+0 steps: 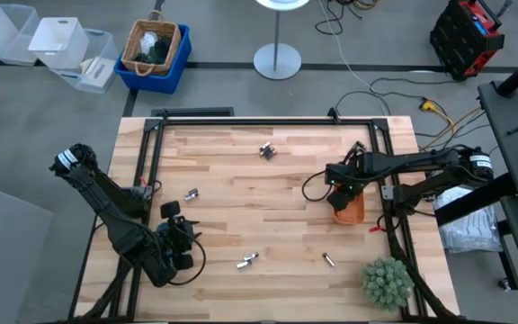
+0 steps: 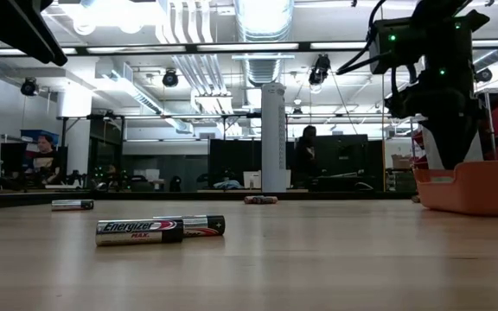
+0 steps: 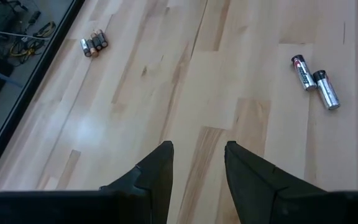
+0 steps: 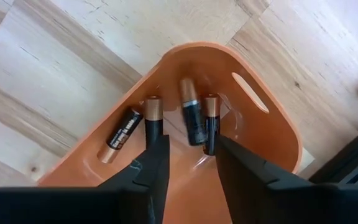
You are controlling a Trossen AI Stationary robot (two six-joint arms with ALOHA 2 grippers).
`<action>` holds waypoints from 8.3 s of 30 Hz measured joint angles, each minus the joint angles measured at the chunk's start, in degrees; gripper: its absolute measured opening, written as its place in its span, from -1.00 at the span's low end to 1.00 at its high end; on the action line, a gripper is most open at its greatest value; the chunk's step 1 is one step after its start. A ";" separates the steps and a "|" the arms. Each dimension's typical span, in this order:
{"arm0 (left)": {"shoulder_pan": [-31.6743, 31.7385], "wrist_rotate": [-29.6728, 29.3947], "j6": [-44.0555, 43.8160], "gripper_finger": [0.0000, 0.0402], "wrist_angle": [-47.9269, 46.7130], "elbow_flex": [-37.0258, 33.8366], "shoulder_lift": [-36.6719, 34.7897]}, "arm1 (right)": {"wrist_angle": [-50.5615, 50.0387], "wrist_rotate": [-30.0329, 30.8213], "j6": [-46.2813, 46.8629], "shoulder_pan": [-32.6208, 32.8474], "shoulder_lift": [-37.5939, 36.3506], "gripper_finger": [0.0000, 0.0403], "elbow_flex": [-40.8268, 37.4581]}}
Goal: Sort batteries
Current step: Put the silver battery into the blue bin
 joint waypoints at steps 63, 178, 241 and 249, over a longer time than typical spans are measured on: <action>29.24 14.29 8.57 -0.38 -3.24 1.18 0.00 | 43.79 1.57 -29.40 -0.01 0.04 -0.61 10.36; 10.70 24.13 -1.73 -0.38 14.07 28.20 40.24 | 36.53 1.01 -26.75 0.00 0.04 -0.07 8.05; 10.62 21.84 0.97 -0.83 24.47 18.78 40.02 | 36.44 1.01 -26.75 0.00 0.04 -0.01 8.05; 10.26 23.13 2.00 -0.86 23.94 19.93 39.75 | 36.44 1.01 -26.75 0.00 0.04 -0.01 8.05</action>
